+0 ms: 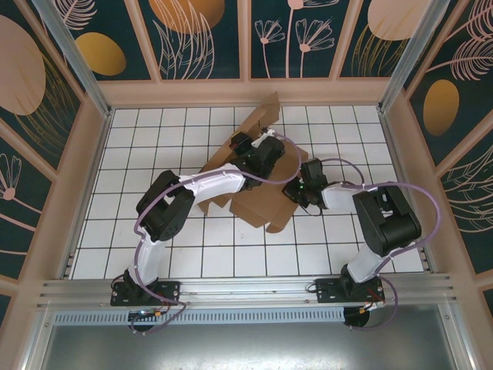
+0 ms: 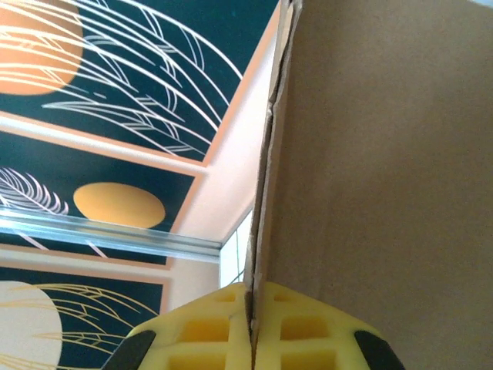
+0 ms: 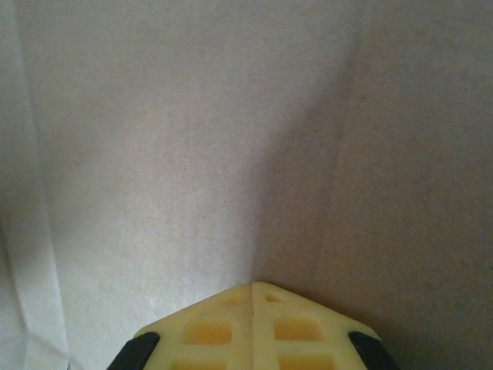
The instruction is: Fold the paper box
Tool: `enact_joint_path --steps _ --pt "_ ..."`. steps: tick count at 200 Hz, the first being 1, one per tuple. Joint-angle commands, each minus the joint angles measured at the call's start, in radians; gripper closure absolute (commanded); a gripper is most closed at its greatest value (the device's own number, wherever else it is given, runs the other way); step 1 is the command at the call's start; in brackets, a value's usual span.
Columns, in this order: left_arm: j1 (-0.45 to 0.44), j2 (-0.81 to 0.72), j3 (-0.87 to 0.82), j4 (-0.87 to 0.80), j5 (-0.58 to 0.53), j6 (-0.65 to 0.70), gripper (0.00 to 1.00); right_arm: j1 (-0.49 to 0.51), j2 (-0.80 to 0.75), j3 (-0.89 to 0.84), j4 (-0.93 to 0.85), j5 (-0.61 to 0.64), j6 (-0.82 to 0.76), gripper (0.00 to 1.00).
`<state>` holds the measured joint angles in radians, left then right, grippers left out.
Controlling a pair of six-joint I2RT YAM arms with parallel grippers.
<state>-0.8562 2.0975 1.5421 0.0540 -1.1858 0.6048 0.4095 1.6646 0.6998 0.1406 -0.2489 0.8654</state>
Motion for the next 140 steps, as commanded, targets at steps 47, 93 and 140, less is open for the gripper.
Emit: enact_joint_path --steps 47,93,140 --pt "-0.034 0.019 -0.041 0.165 -0.024 0.117 1.00 0.177 0.139 0.004 0.196 -0.205 0.184 1.00" --pt "-0.030 -0.008 -0.203 0.509 -0.025 0.296 1.00 0.145 0.052 -0.029 0.265 -0.236 0.219 0.98" --pt "-0.017 -0.022 -0.222 0.583 -0.003 0.310 1.00 0.050 -0.015 -0.054 0.237 -0.284 0.174 0.94"
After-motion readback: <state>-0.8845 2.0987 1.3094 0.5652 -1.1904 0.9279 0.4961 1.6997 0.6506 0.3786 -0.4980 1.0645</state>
